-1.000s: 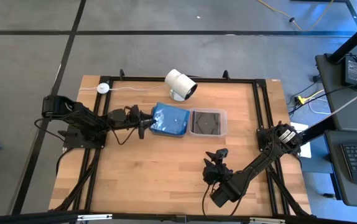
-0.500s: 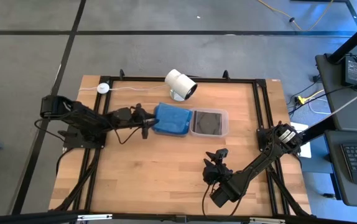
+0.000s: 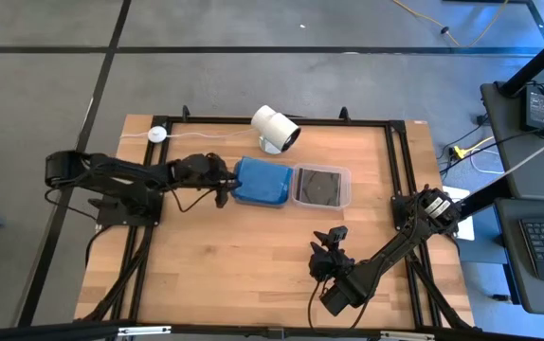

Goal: Pick & place jewel cases by type
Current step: Put the blue cd case into the black bin

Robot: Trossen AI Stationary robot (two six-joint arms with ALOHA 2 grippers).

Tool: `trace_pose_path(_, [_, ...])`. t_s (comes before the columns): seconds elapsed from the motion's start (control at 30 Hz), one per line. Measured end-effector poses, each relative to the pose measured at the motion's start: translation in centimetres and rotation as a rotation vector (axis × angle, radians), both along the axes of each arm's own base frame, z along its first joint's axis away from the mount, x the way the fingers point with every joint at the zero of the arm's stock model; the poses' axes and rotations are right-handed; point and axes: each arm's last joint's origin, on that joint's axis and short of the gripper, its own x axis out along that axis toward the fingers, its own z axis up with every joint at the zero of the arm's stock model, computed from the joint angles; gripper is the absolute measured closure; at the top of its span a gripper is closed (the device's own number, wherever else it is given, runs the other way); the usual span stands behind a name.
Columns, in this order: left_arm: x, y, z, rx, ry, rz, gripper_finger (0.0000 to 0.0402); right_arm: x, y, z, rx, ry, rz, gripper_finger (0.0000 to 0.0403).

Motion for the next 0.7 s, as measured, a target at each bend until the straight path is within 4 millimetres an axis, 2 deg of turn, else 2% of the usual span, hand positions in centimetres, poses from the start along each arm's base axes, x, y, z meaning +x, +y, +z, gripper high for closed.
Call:
trace_pose_path(0.23, [-0.4,0.2,1.6,-0.040,0.165,0.013,0.0261,0.0,0.0,0.0,0.001,0.000,0.000,0.0218])
trace_pose_path(0.5, [0.2,0.3,4.0,-0.041,0.234,-0.004,0.0264,0.0,0.0,0.0,0.003,-0.003,0.000,0.0217])
trace_pose_path(0.7, [-0.1,0.2,4.5,-0.084,0.349,0.000,0.0263,0.0,0.0,0.0,0.005,-0.004,0.000,0.0218])
